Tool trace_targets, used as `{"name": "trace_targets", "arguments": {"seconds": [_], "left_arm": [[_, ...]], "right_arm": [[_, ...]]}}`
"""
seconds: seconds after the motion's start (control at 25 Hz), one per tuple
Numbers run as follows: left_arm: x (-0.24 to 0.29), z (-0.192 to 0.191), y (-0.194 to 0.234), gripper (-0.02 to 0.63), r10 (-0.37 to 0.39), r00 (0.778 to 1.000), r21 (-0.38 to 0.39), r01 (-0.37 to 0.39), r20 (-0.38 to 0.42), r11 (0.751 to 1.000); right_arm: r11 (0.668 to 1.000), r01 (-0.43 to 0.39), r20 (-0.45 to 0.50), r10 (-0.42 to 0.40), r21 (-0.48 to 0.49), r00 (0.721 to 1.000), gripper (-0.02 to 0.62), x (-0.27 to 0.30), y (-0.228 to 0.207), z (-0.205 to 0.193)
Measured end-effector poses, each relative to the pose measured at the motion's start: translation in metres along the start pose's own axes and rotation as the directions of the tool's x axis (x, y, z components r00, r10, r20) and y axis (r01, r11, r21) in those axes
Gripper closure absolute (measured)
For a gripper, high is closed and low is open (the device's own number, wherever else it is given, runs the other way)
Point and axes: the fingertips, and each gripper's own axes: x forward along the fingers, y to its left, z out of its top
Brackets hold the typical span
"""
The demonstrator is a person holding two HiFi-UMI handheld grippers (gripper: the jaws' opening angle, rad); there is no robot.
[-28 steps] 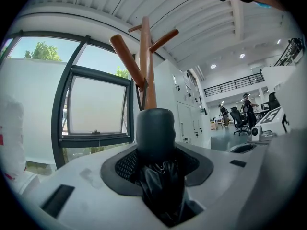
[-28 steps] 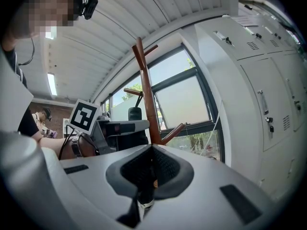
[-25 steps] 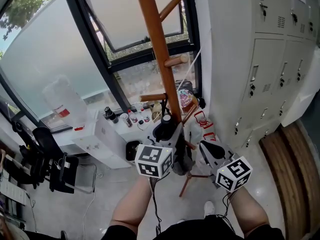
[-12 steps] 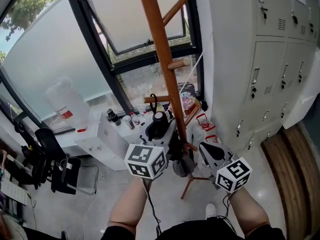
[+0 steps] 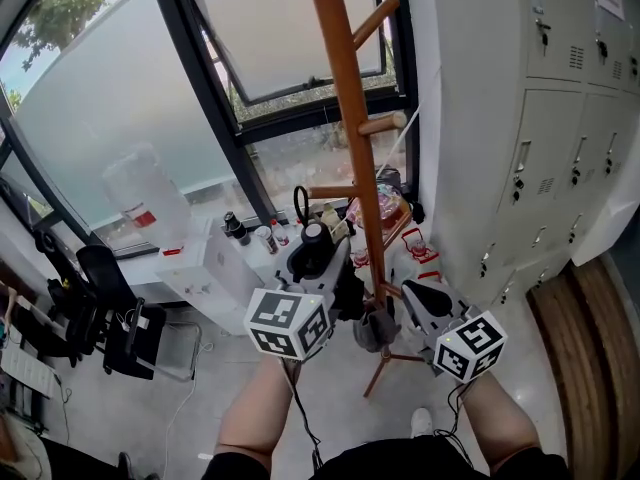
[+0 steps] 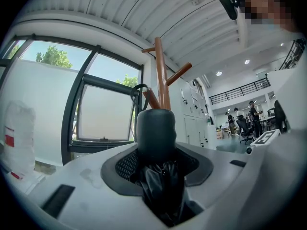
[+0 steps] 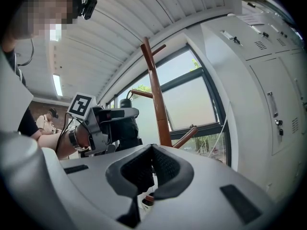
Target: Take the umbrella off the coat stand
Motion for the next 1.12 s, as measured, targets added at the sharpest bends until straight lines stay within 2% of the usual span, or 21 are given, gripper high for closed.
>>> {"name": "trace_targets", "arguments": {"seconds": [0.48, 1.12], "left_arm": [[-0.052, -0.018, 0.005, 0.430, 0.001, 1.000, -0.036, -0.002, -0.023, 0.999], [-0.150, -0.062, -0.004, 0.431, -0.072, 0.994, -0.087, 0.065, -0.086, 0.994]], "right_arm": [[1.000, 0.002, -0.002, -0.002, -0.020, 1.000, 0.541, 0.000, 0.033, 0.000], [0.997, 0.069, -0.026, -0.070, -0.033, 0.997, 0.541, -0.022, 0.104, -0.023]]}}
